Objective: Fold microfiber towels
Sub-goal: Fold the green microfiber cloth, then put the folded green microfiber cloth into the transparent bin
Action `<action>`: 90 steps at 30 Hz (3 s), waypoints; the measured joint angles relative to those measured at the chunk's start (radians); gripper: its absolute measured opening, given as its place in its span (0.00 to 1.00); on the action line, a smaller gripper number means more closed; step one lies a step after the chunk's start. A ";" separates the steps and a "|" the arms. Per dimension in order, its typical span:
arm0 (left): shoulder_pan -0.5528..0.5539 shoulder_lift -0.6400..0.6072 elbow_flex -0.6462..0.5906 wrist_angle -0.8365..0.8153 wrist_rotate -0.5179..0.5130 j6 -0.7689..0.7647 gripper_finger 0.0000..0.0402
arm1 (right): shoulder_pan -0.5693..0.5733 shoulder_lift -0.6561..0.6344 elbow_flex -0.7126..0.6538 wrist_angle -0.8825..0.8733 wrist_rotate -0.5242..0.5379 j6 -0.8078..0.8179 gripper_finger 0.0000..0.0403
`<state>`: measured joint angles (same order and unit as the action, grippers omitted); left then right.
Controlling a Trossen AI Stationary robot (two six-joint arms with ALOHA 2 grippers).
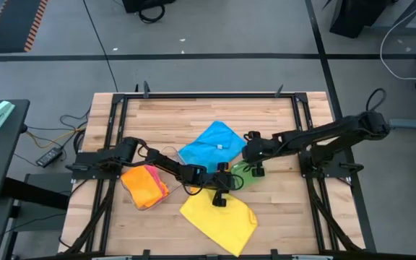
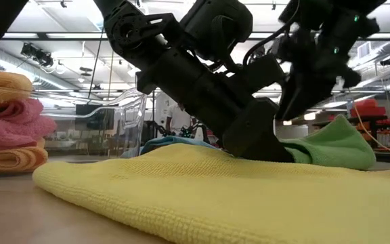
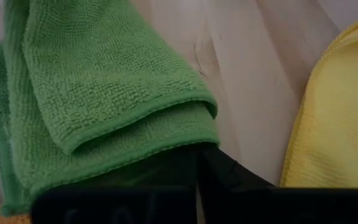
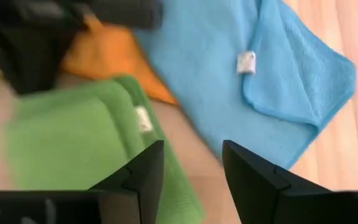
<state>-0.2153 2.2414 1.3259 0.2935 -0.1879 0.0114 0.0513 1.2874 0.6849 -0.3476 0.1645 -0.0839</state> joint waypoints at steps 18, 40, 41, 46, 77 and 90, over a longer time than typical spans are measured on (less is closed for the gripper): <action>-0.002 0.000 0.000 0.000 0.000 -0.001 0.03 | 0.155 -0.025 -0.313 0.441 0.069 0.189 0.42; -0.005 -0.138 0.000 -0.196 0.003 0.000 0.07 | 0.043 0.077 -0.415 0.635 -0.008 0.136 0.32; -0.005 -0.158 0.000 -0.217 0.003 0.001 0.08 | 0.043 0.077 -0.416 0.635 -0.008 0.136 0.31; -0.005 -0.193 0.003 -0.154 -0.009 0.038 0.09 | 0.043 0.078 -0.416 0.635 -0.008 0.136 0.31; -0.050 -0.014 0.246 -0.434 -0.286 0.682 0.62 | 0.043 0.080 -0.418 0.657 -0.009 0.159 0.31; -0.038 0.005 0.243 -0.475 -0.279 0.905 0.73 | 0.043 0.079 -0.418 0.659 -0.009 0.156 0.31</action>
<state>-0.2536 2.2463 1.5691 -0.1810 -0.4668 0.9162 0.0940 1.3666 0.2665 0.3119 0.1558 0.0718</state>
